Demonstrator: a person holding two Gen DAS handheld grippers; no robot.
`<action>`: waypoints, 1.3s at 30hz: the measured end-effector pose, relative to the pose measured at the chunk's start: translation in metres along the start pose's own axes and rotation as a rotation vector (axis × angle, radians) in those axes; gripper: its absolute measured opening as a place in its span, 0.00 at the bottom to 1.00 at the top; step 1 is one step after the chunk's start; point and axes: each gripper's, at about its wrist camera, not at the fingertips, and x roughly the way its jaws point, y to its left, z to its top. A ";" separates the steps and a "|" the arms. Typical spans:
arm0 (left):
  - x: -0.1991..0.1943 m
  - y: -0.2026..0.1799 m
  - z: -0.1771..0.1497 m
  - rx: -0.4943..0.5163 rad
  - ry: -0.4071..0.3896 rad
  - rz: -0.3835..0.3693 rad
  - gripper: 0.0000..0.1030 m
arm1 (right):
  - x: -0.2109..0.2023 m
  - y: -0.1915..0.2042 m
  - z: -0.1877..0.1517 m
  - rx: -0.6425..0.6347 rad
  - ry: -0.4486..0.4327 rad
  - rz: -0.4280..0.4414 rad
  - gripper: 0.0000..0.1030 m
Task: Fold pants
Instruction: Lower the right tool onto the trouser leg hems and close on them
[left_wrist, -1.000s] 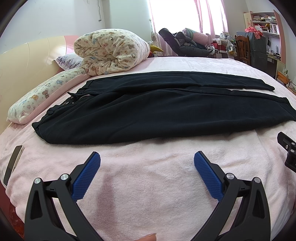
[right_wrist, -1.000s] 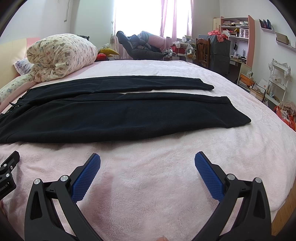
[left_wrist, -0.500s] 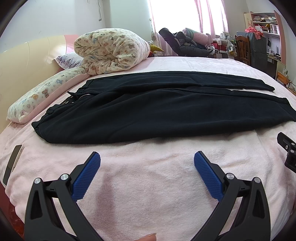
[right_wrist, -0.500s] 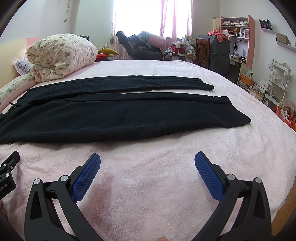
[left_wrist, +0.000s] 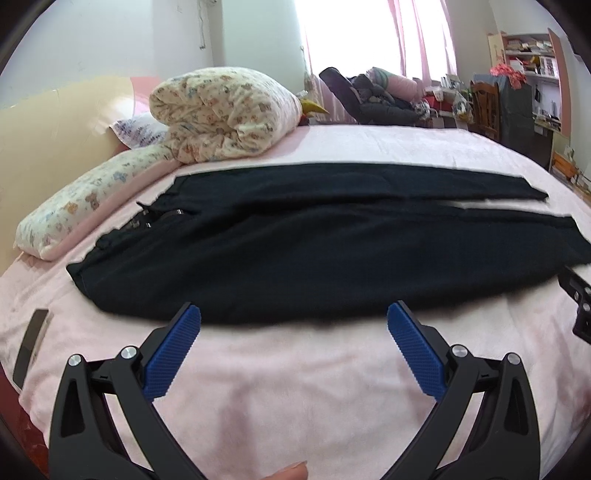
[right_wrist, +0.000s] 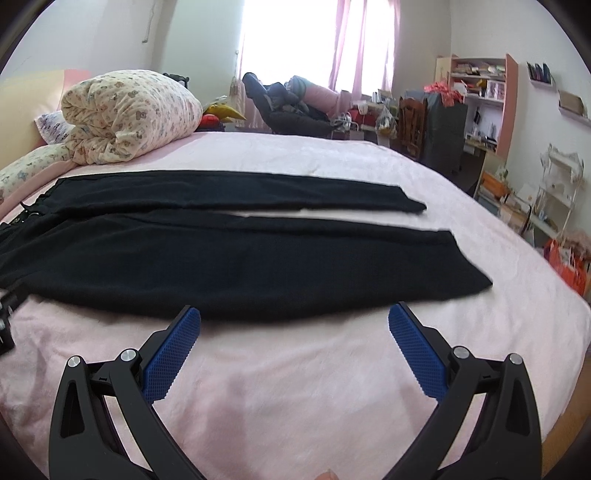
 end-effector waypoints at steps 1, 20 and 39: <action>0.002 0.001 0.012 -0.009 -0.008 0.003 0.98 | 0.003 -0.003 0.007 -0.003 -0.003 0.000 0.99; 0.034 0.043 0.065 -0.193 -0.134 -0.018 0.98 | 0.232 -0.102 0.200 0.391 0.248 -0.048 0.99; 0.048 0.038 0.062 -0.094 -0.121 0.044 0.98 | 0.406 -0.083 0.226 0.527 0.458 -0.402 0.72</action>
